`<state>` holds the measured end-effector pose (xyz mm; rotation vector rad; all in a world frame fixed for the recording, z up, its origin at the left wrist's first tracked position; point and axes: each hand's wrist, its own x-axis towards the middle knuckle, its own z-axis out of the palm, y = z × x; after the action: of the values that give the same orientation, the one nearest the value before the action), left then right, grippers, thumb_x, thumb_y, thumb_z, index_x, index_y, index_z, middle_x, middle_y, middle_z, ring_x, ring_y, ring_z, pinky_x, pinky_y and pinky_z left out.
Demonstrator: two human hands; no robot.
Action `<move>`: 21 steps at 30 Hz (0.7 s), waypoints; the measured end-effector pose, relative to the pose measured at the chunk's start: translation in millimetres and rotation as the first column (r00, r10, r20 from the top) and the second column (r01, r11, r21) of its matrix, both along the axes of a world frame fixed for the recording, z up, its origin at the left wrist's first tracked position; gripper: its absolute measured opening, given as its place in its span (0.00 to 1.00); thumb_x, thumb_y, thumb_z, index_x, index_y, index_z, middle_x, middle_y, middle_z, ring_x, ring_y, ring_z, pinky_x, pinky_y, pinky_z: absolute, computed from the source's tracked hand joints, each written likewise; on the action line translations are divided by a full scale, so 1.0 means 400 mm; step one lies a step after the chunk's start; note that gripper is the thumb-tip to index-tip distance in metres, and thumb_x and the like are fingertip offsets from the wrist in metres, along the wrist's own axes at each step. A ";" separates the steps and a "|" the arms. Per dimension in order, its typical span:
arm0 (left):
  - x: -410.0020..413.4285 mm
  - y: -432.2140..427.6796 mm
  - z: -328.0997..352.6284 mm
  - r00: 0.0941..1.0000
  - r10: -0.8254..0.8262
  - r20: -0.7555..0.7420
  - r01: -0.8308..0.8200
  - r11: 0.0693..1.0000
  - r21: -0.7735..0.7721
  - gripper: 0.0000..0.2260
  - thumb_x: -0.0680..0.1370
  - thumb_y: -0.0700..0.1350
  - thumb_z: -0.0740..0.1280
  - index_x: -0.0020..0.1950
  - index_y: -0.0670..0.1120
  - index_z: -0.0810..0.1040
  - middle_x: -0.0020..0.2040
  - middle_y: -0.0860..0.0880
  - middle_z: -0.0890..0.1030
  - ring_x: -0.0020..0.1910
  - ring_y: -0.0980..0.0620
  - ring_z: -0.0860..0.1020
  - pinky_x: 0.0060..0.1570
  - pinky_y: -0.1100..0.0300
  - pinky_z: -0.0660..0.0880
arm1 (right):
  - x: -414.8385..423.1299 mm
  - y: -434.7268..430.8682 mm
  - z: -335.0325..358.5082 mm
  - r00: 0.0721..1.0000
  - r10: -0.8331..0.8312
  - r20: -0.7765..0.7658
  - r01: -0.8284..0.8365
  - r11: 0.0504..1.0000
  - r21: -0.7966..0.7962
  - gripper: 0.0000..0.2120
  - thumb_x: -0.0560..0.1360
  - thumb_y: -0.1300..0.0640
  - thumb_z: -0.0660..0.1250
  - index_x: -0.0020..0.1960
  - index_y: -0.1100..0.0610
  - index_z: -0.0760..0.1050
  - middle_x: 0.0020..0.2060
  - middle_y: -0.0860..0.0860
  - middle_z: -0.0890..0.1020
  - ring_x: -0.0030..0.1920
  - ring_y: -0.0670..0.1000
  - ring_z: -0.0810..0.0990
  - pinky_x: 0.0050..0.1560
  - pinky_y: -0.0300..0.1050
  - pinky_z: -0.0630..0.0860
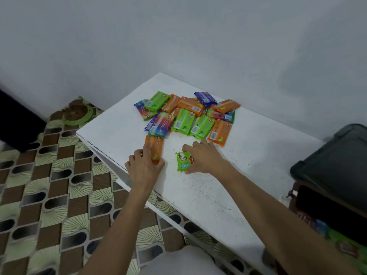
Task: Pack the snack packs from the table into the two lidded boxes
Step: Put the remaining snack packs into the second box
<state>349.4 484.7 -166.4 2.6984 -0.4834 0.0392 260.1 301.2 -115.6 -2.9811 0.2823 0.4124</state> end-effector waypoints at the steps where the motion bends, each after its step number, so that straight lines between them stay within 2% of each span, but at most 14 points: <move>1: -0.001 0.001 0.004 1.000 0.001 -0.003 -0.001 1.000 -0.014 0.33 0.70 0.58 0.72 0.71 0.49 0.68 0.58 0.40 0.78 0.55 0.37 0.75 0.54 0.44 0.71 | -0.006 0.000 0.004 1.000 -0.007 0.010 0.007 1.000 -0.001 0.34 0.66 0.36 0.72 0.66 0.49 0.65 0.56 0.54 0.76 0.59 0.61 0.71 0.55 0.55 0.68; 4: -0.013 0.002 0.020 1.000 -0.020 0.010 0.021 0.995 -0.098 0.32 0.69 0.54 0.73 0.71 0.50 0.69 0.59 0.41 0.78 0.55 0.38 0.75 0.52 0.44 0.72 | -0.031 -0.007 0.026 0.995 -0.082 0.058 0.079 0.995 0.060 0.35 0.66 0.36 0.72 0.64 0.52 0.62 0.52 0.54 0.77 0.50 0.57 0.73 0.45 0.50 0.69; 7: -0.031 -0.003 0.043 0.998 -0.057 0.038 0.064 0.971 -0.230 0.33 0.69 0.51 0.73 0.72 0.51 0.68 0.60 0.41 0.77 0.56 0.39 0.75 0.51 0.45 0.75 | -0.068 -0.020 0.062 0.968 -0.217 0.126 0.184 0.955 0.231 0.35 0.66 0.36 0.73 0.62 0.52 0.61 0.46 0.51 0.79 0.42 0.53 0.77 0.36 0.47 0.72; 9: -0.043 -0.008 0.055 0.994 -0.109 0.026 0.111 0.926 -0.360 0.34 0.69 0.49 0.74 0.73 0.52 0.65 0.62 0.43 0.76 0.59 0.43 0.74 0.52 0.49 0.74 | -0.098 -0.029 0.090 0.939 -0.309 0.152 0.243 0.906 0.346 0.36 0.66 0.35 0.72 0.66 0.47 0.60 0.44 0.48 0.78 0.43 0.52 0.80 0.38 0.47 0.77; 12: -0.060 -0.024 0.075 0.975 -0.219 0.027 0.198 0.815 -0.544 0.36 0.69 0.46 0.76 0.74 0.53 0.64 0.62 0.51 0.75 0.60 0.53 0.74 0.54 0.58 0.72 | -0.153 -0.050 0.121 0.896 -0.397 0.201 0.274 0.849 0.452 0.34 0.68 0.35 0.71 0.69 0.39 0.61 0.52 0.47 0.80 0.48 0.51 0.81 0.46 0.49 0.80; 14: -0.079 -0.045 0.097 0.955 -0.297 -0.006 0.226 0.738 -0.635 0.36 0.70 0.43 0.77 0.73 0.57 0.63 0.63 0.56 0.73 0.59 0.62 0.73 0.55 0.70 0.69 | -0.196 -0.069 0.141 0.842 -0.491 0.222 0.282 0.753 0.594 0.25 0.72 0.41 0.71 0.67 0.41 0.69 0.56 0.46 0.80 0.50 0.49 0.82 0.46 0.47 0.81; 16: -0.107 -0.067 0.124 0.926 -0.371 -0.072 0.216 0.676 -0.704 0.36 0.71 0.42 0.76 0.72 0.60 0.62 0.64 0.58 0.71 0.58 0.70 0.72 0.52 0.80 0.66 | -0.247 -0.084 0.159 0.767 -0.598 0.232 0.243 0.605 0.758 0.16 0.75 0.50 0.70 0.62 0.45 0.76 0.55 0.47 0.82 0.48 0.48 0.84 0.35 0.43 0.81; 18: -0.138 -0.089 0.152 0.891 -0.439 -0.116 0.212 0.629 -0.748 0.33 0.73 0.43 0.75 0.72 0.59 0.62 0.65 0.56 0.71 0.58 0.71 0.73 0.52 0.79 0.68 | -0.302 -0.094 0.181 0.714 -0.661 0.232 0.212 0.519 0.828 0.11 0.76 0.55 0.70 0.58 0.47 0.78 0.49 0.50 0.83 0.42 0.48 0.85 0.28 0.43 0.79; 21: -0.194 -0.126 0.193 0.819 -0.561 -0.121 0.270 0.563 -0.781 0.32 0.74 0.46 0.72 0.72 0.62 0.61 0.64 0.56 0.73 0.60 0.66 0.74 0.59 0.68 0.71 | -0.390 -0.099 0.210 0.665 -0.728 0.166 0.200 0.389 0.899 0.10 0.76 0.59 0.70 0.54 0.50 0.74 0.41 0.56 0.83 0.37 0.54 0.85 0.30 0.52 0.82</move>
<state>271.9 434.3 -89.3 1.6645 -0.7895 -0.3282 104.1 261.5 -31.6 -1.7696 0.6658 -0.3405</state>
